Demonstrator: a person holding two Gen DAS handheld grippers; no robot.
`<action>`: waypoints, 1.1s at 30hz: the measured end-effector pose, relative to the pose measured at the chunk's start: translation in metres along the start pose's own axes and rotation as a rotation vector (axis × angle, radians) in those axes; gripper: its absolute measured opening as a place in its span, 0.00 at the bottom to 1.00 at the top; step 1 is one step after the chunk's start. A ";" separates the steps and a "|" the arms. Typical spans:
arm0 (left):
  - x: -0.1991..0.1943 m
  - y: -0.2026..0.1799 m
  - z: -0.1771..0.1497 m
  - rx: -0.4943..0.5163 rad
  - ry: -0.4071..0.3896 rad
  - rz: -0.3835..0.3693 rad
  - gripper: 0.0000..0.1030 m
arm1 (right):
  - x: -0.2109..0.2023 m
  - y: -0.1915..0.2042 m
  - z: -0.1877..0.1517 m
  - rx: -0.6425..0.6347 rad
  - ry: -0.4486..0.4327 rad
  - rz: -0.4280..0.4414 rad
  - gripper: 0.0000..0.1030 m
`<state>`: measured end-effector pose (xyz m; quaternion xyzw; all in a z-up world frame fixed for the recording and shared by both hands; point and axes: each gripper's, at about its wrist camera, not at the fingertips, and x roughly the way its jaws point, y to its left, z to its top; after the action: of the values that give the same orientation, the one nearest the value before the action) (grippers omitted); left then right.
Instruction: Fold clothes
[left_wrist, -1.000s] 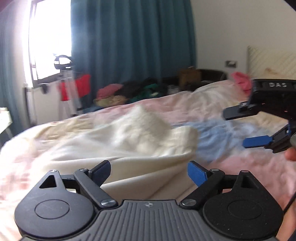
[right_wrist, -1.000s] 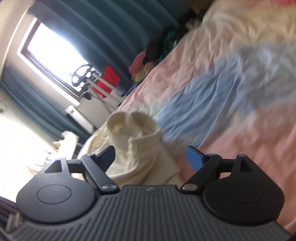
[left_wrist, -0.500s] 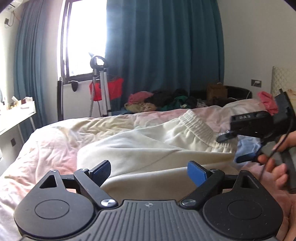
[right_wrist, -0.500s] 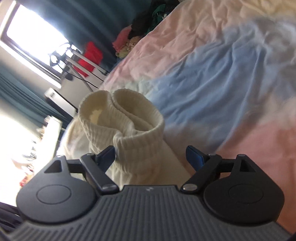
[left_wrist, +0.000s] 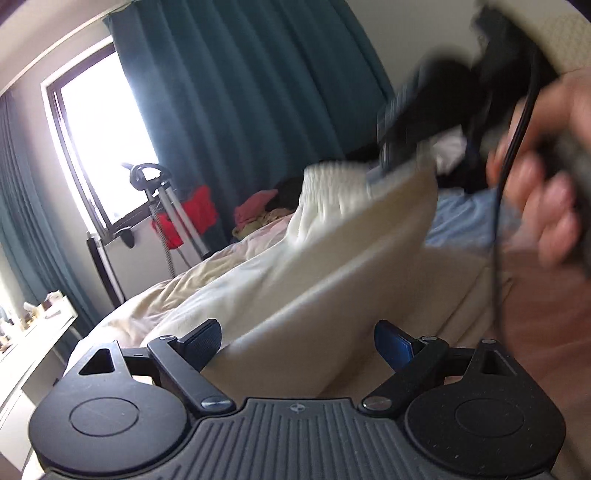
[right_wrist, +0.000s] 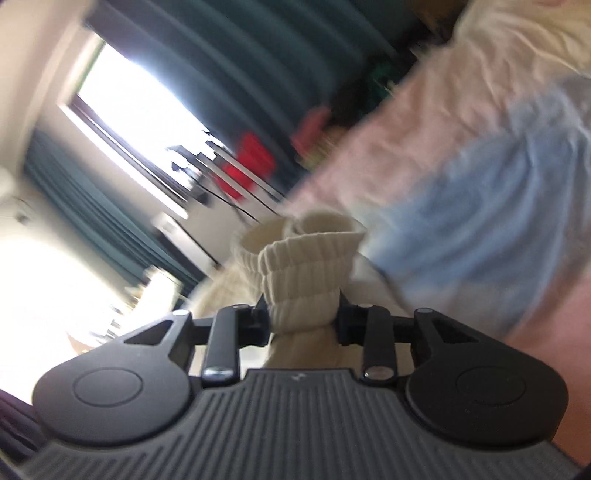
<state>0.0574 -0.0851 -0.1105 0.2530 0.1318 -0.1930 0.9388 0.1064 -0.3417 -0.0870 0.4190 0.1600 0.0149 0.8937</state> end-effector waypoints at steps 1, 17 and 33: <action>-0.001 0.005 0.000 -0.038 0.000 -0.007 0.89 | -0.004 0.002 0.002 -0.003 -0.016 -0.001 0.34; -0.033 0.092 -0.013 -0.656 0.082 -0.201 0.90 | -0.002 -0.045 -0.013 0.136 0.219 -0.197 0.83; -0.015 0.170 -0.063 -1.130 0.171 -0.070 0.92 | 0.013 -0.058 -0.026 0.227 0.231 0.066 0.87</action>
<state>0.1072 0.0883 -0.0864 -0.2781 0.2983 -0.1021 0.9073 0.1049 -0.3581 -0.1500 0.5177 0.2485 0.0739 0.8154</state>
